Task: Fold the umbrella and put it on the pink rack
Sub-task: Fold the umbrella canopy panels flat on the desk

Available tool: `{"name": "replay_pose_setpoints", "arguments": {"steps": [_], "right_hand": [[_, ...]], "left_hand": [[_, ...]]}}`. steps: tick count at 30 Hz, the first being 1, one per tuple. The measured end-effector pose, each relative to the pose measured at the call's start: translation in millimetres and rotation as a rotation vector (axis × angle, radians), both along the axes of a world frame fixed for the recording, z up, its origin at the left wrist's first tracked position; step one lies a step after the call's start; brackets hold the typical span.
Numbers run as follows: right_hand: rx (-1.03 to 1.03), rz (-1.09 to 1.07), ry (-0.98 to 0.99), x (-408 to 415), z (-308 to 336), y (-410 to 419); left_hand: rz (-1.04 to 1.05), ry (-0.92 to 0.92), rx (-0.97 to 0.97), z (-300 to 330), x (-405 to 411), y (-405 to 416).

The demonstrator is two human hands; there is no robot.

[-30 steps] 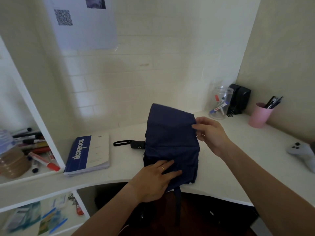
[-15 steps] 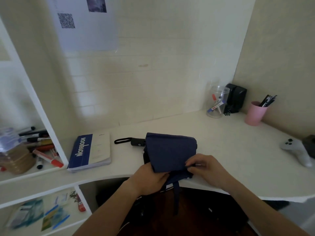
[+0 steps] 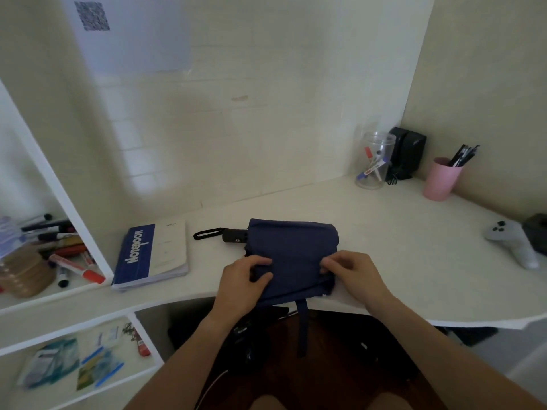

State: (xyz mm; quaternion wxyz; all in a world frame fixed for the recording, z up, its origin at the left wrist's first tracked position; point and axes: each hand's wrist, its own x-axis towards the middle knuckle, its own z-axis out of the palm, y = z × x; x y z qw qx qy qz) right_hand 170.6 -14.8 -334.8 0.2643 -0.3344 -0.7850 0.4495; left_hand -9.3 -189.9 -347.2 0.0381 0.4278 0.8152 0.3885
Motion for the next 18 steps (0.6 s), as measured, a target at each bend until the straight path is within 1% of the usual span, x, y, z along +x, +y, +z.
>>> {"name": "replay_pose_setpoints", "arguments": {"steps": [3, 5, 7, 8, 10, 11, 12, 13, 14, 15, 16, 18], "right_hand": [[0.000, -0.097, -0.020, -8.0, -2.5, -4.6], [0.045, -0.069, -0.072, -8.0, -4.9, -6.4], [0.151, -0.012, -0.135, -5.3, -6.0, -8.6], [0.211, 0.017, -0.170, -3.7, -5.8, -9.9], [0.366, 0.070, -0.293, -1.0, -2.6, -10.8], [0.476, 0.079, -0.381, 0.5, 2.0, -11.3], [0.594, 0.083, -0.465, 1.0, 6.4, -11.0], [0.708, 0.102, -0.513, 0.7, 10.9, -11.3], [0.785, 0.149, -0.516, -1.4, 13.5, -11.5], [0.835, 0.212, -0.476, -4.9, 16.2, -13.3], [0.838, 0.275, -0.413, -9.8, 17.2, -15.6], [0.728, 0.331, -0.332, -17.5, 15.6, -17.9]], "left_hand": [[-0.027, 0.075, -0.042, -0.4, -0.2, 0.0], [-0.052, 0.134, -0.081, -1.7, -1.0, 0.6], [-0.075, 0.193, -0.124, -1.5, -2.5, -0.9], [-0.093, 0.264, -0.130, -2.5, -3.9, -2.3], [-0.146, 0.513, -0.123, -2.0, -6.8, -4.2], [-0.188, 0.627, -0.116, -0.6, -8.7, -3.1], [-0.264, 0.693, -0.137, 0.5, -11.1, -1.1], [-0.351, 0.711, -0.186, 1.7, -12.6, 1.4], [-0.429, 0.695, -0.255, 1.9, -14.1, 4.3], [-0.480, 0.661, -0.339, 1.7, -15.4, 6.1], [-0.509, 0.636, -0.404, 1.4, -16.8, 6.9], [-0.535, 0.618, -0.479, 0.9, -18.3, 7.6]]}}
